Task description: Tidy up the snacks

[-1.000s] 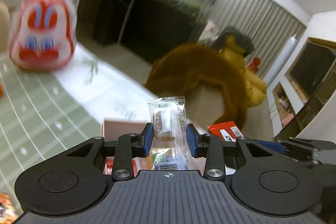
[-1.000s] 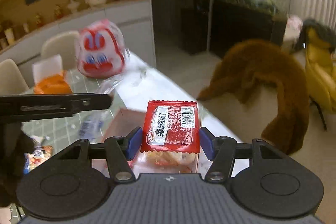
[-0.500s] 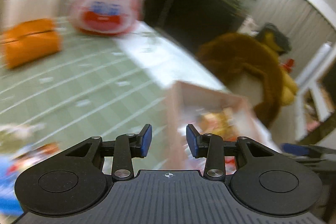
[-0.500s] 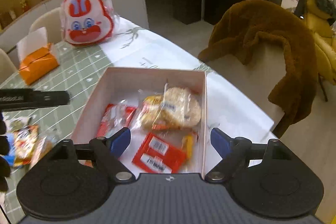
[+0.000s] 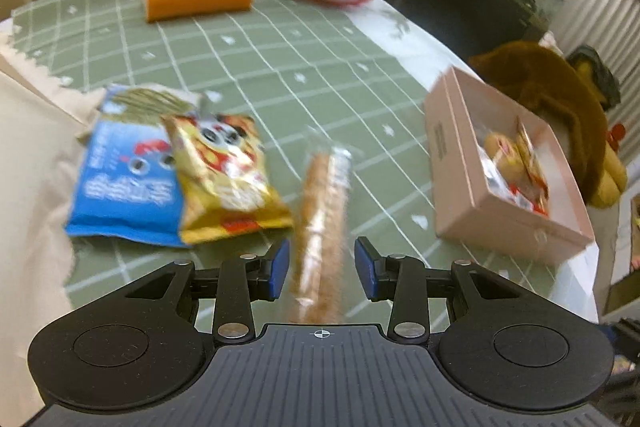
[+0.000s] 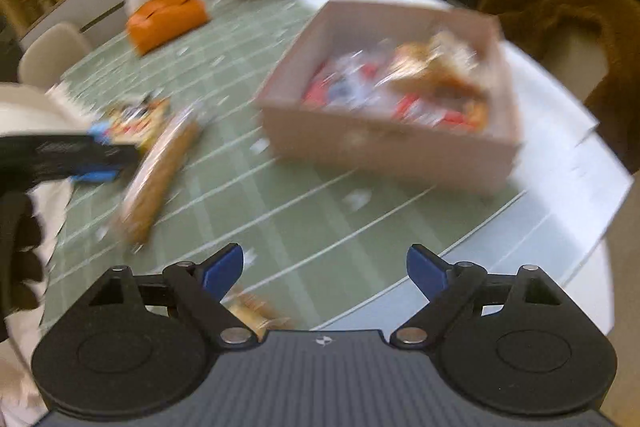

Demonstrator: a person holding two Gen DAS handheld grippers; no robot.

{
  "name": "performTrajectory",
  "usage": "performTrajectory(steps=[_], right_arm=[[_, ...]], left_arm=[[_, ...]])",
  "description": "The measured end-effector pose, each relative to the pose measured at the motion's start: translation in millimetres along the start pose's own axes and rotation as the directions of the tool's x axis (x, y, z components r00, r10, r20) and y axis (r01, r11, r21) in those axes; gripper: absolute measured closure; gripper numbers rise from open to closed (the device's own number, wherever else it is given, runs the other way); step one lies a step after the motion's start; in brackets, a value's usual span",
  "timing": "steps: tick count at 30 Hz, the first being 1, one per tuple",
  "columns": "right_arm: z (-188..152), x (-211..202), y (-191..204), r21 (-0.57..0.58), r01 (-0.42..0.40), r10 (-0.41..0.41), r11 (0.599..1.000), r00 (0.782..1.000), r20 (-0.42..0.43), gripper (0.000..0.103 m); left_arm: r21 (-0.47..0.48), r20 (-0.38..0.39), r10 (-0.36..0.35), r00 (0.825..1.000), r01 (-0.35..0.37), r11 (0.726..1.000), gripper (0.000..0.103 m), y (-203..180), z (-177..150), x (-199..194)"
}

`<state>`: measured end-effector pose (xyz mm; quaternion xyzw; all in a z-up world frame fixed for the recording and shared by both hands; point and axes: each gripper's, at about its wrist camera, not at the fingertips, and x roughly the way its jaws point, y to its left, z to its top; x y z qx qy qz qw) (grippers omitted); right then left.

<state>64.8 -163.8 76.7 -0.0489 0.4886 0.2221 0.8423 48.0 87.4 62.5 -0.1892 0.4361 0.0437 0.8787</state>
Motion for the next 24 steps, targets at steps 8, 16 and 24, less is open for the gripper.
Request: performTrajectory(steps=[8,16,24], right_arm=[[-24,14,19,-0.029,-0.114,0.109,0.993,0.987,-0.121,0.014],[-43,17,32,-0.159,-0.058,0.035,0.986,0.989,-0.142,0.012],[-44,16,7,-0.153,0.027,-0.044,0.988,0.993,-0.107,0.014]], left_arm=[[0.066,0.007,0.073,0.997,-0.073,0.995,0.063,-19,-8,10],[0.05,0.002,0.035,0.999,-0.035,0.998,0.064,-17,-13,5],[0.034,-0.015,0.023,1.0,-0.023,0.999,0.071,-15,-9,9]])
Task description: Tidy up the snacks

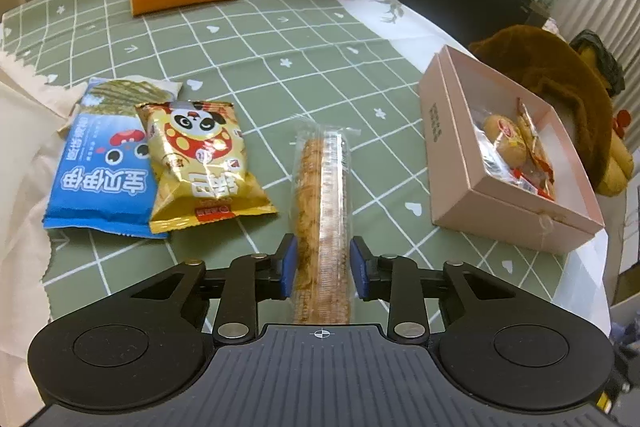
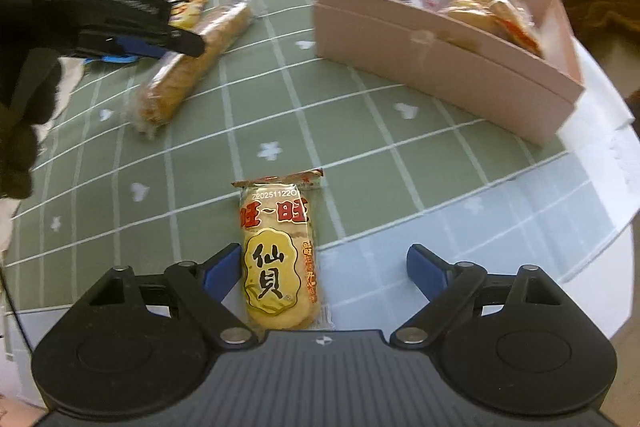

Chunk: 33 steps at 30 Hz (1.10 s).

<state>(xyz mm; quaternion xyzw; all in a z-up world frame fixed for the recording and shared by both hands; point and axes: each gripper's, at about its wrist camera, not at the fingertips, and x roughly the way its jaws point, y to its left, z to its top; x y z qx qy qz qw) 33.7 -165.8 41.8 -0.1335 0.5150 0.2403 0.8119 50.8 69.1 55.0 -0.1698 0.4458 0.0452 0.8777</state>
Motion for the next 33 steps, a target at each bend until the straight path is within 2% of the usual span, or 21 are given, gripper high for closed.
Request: performTrajectory(steps=[5,10,16,21,24,25,26,28,30,31,33], right_arm=[[1,3,-12,0.036,0.045,-0.046,0.998,0.999,0.012,0.013],[1,3,-14,0.049,0.052,-0.053,0.997,0.998,0.016,0.013],[-3,6,-15,0.078,0.069,-0.072,0.995,0.997,0.035,0.006],[-7,5,-17,0.095,0.078,-0.082,0.992,0.996,0.042,0.001],[-10,4,-21,0.11,0.086,-0.092,0.99,0.994,0.05,0.0],[-11,4,-22,0.116,0.089,-0.095,0.989,0.994,0.054,0.0],[-12,3,-23,0.121,0.091,-0.099,0.988,0.993,0.057,0.0],[-13,3,-24,0.128,0.094,-0.103,0.987,0.993,0.061,0.0],[-13,3,-23,0.137,0.099,-0.109,0.986,0.992,0.063,0.0],[-14,3,-23,0.14,0.101,-0.111,0.985,0.992,0.064,0.0],[-15,2,-23,0.145,0.104,-0.115,0.984,0.991,0.067,0.0]], left_arm=[[0.049,-0.038,-0.062,0.997,0.064,0.997,0.073,-9,-17,-11],[0.079,-0.077,-0.116,0.99,0.122,0.989,0.073,-14,-44,-27],[0.071,-0.129,-0.164,0.978,0.174,0.982,0.074,-20,-62,-37],[0.074,-0.118,-0.169,0.979,0.178,0.981,0.073,-24,-58,-39],[0.026,-0.058,-0.241,0.969,0.243,0.97,0.072,-10,-40,-52],[-0.013,-0.012,-0.236,0.972,0.236,0.972,0.071,-1,-31,-58],[-0.057,0.038,-0.203,0.979,0.205,0.977,0.069,11,-22,-62],[-0.191,0.128,-0.062,0.99,0.086,0.978,0.07,40,-4,-64],[-0.349,0.169,0.078,0.983,-0.014,0.937,0.07,73,10,-59],[-0.408,0.187,0.117,0.975,-0.032,0.913,0.07,87,16,-55],[-0.455,0.188,0.146,0.971,-0.046,0.889,0.07,104,27,-41]])
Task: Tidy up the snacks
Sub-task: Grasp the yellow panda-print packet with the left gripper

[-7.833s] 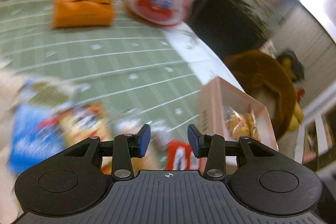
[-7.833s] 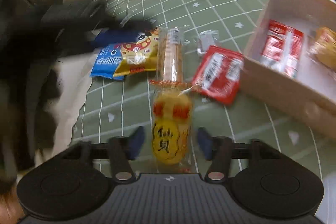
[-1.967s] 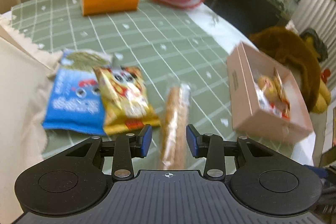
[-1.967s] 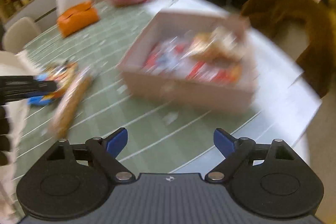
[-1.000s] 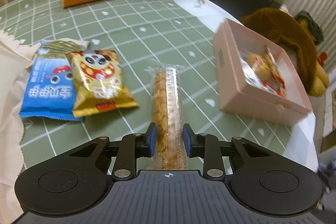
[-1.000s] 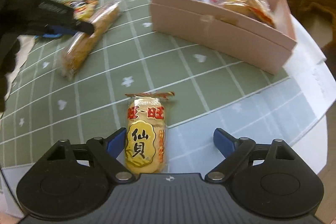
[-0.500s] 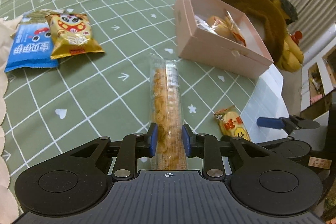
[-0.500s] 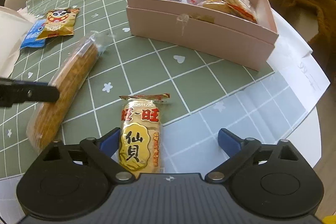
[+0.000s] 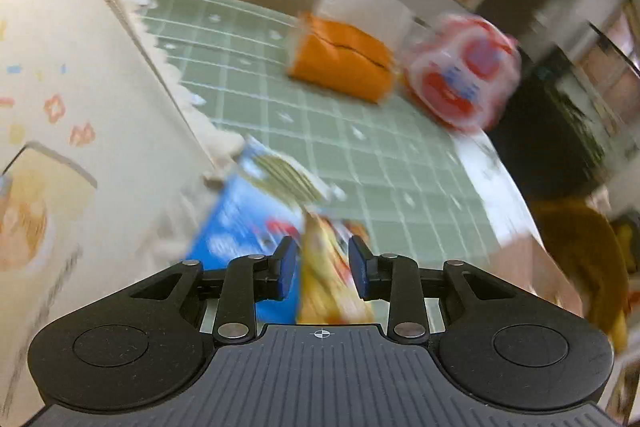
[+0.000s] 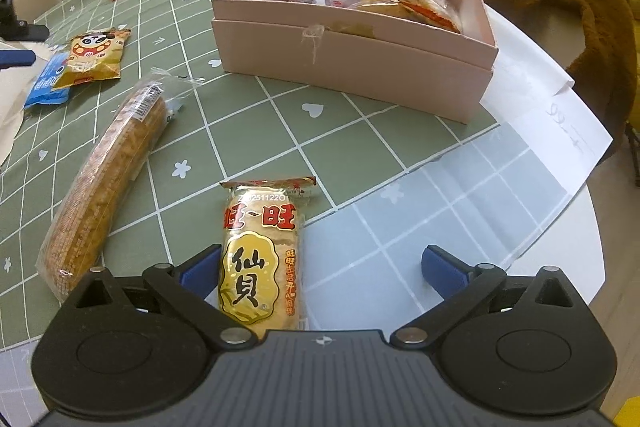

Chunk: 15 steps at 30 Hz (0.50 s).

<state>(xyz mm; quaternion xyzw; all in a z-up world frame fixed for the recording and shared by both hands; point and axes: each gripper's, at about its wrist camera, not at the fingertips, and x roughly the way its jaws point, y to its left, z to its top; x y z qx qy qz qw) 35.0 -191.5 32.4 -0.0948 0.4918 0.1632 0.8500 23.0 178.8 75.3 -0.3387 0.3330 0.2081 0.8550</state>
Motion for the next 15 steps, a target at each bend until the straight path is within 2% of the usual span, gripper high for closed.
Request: performTrajectory(steps=[3,6,8,9,12,13,15], right_arm=[[-1,0,0,0.002,0.002,-0.002,1.0,1.0,0.003,0.0],[0,0,1,0.006,0.007,-0.007,1.0,1.0,0.0,0.0],[0,0,1,0.011,0.009,-0.009,1.0,1.0,0.003,0.0],[0,0,1,0.015,0.012,-0.012,1.0,1.0,0.008,0.0],[-1,1,2,0.029,0.02,-0.021,0.999,1.0,0.022,0.0],[-1,1,3,0.032,0.022,-0.023,0.999,0.999,0.026,0.0],[-2,1,3,0.036,0.025,-0.026,0.999,0.999,0.031,0.0]], left_arm=[[0.038,-0.088,-0.009,0.996,0.013,0.999,0.07,-6,5,31],[0.161,-0.135,0.0,0.991,0.022,0.987,0.067,-23,-4,51],[0.28,-0.162,-0.012,0.987,0.057,0.958,0.064,-42,-21,59],[0.333,-0.165,-0.026,0.986,0.081,0.939,0.057,-48,-28,59],[0.495,-0.155,-0.022,0.988,0.097,0.864,0.047,-68,-51,57],[0.514,-0.151,-0.012,0.988,0.089,0.853,0.046,-73,-55,58],[0.509,-0.15,0.002,0.989,0.076,0.858,0.044,-76,-58,59]])
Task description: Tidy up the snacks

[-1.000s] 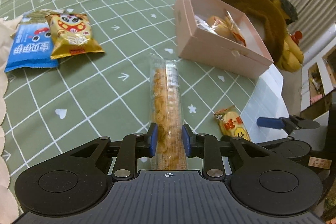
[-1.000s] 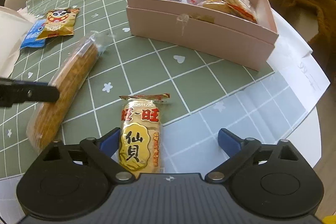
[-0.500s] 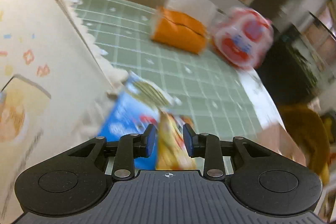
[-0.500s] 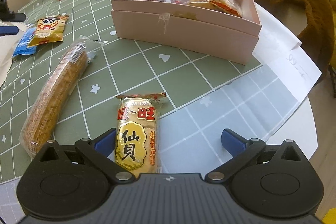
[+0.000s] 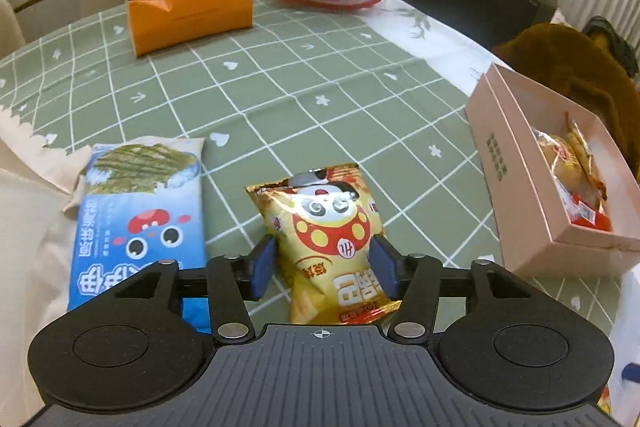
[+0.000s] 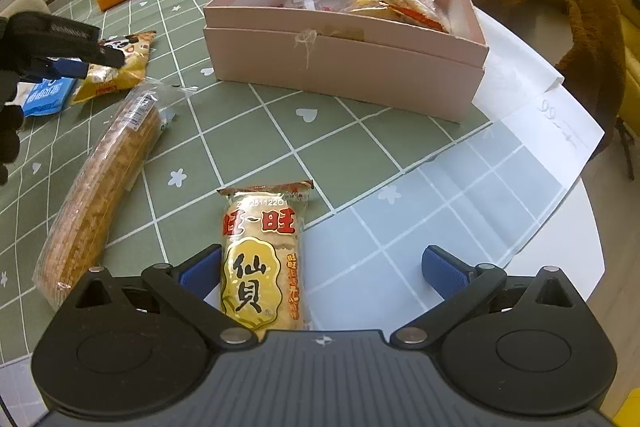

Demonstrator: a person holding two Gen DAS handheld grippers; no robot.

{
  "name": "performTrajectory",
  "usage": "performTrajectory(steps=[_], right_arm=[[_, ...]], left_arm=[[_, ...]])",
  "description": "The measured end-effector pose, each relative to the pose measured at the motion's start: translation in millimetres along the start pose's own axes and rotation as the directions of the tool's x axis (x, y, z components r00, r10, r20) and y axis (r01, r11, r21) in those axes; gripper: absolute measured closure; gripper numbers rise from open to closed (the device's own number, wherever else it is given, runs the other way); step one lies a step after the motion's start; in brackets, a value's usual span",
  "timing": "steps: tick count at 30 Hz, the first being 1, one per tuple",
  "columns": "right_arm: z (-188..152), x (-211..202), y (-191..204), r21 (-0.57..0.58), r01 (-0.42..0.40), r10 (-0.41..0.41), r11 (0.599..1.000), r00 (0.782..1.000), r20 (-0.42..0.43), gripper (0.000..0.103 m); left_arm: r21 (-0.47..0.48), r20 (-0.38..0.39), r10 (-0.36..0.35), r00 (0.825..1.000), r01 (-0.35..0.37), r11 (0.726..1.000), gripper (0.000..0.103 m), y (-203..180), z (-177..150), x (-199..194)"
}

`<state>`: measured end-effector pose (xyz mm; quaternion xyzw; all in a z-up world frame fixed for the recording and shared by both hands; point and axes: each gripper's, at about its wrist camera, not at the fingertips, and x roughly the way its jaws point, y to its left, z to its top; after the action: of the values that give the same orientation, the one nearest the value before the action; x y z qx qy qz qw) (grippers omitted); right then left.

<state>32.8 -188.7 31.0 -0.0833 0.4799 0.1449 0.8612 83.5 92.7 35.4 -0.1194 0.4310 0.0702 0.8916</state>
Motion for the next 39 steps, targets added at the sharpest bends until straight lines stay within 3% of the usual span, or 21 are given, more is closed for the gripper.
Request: performTrajectory(steps=[6,15,18,31,35,39], right_arm=[[0,0,1,0.003,0.002,-0.002,1.0,1.0,0.004,0.0],[-3,-1,2,0.007,0.005,-0.005,1.0,1.0,0.029,0.0],[-4,-1,2,0.007,0.005,-0.005,1.0,0.999,0.037,0.0],[-5,0,3,0.0,0.001,-0.001,1.0,0.999,0.052,0.0],[1,2,4,-0.003,-0.001,0.001,1.0,1.0,0.018,0.0],[16,3,8,-0.052,-0.056,0.053,0.997,0.997,-0.057,0.002]], left_arm=[[-0.043,-0.037,0.007,0.999,-0.009,0.999,0.043,-3,11,11],[0.094,-0.06,0.066,0.996,-0.061,0.994,0.026,-33,20,33],[0.124,-0.045,0.079,0.996,-0.073,0.99,0.026,-37,17,34],[0.137,-0.033,-0.021,0.999,0.025,0.99,0.032,-30,-23,-1],[0.12,-0.053,-0.061,0.997,0.067,0.99,0.033,-24,-46,-23],[0.086,-0.074,-0.074,0.995,0.08,0.993,0.033,-11,-66,-43]])
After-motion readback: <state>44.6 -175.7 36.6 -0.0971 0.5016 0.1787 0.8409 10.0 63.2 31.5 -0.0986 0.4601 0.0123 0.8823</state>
